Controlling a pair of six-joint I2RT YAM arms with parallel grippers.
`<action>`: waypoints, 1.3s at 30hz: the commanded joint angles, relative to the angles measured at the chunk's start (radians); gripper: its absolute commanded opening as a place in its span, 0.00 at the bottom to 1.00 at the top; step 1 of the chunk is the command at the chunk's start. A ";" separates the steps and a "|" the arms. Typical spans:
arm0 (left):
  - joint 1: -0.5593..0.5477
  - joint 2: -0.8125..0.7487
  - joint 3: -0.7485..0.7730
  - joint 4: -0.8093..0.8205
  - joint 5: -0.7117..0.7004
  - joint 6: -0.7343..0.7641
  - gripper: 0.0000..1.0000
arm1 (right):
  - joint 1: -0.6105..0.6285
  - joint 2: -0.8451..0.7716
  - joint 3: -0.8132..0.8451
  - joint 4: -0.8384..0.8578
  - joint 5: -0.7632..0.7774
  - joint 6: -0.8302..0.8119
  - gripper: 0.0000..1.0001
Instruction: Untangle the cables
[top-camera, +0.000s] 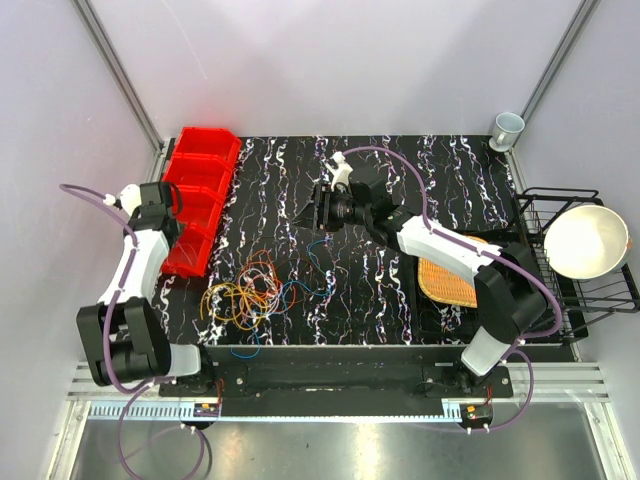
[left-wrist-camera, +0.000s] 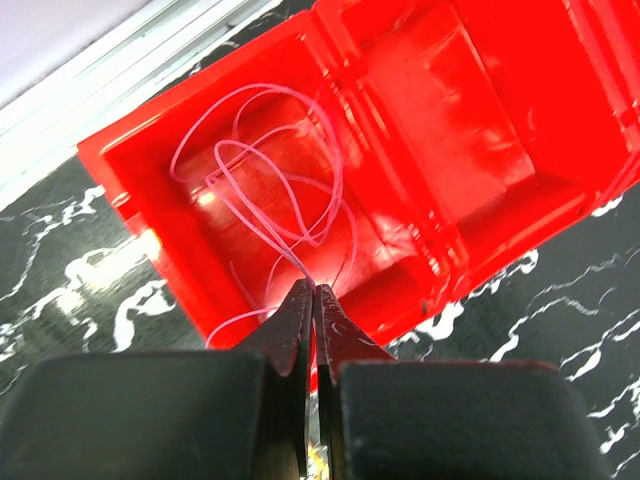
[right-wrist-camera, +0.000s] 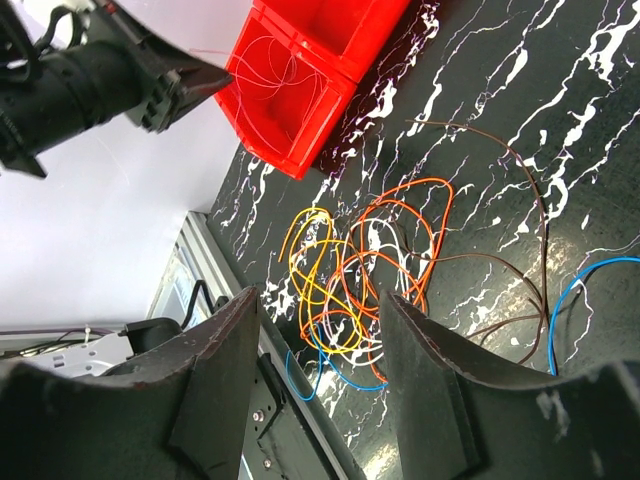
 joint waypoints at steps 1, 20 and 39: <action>0.017 0.042 0.036 0.103 0.001 -0.050 0.00 | -0.007 -0.036 0.009 0.054 -0.020 0.001 0.57; 0.071 0.053 -0.039 0.171 0.100 -0.122 0.00 | -0.005 -0.007 0.012 0.064 -0.025 -0.001 0.57; 0.088 -0.050 -0.023 0.125 0.094 -0.078 0.40 | -0.007 -0.001 0.010 0.067 -0.025 0.001 0.57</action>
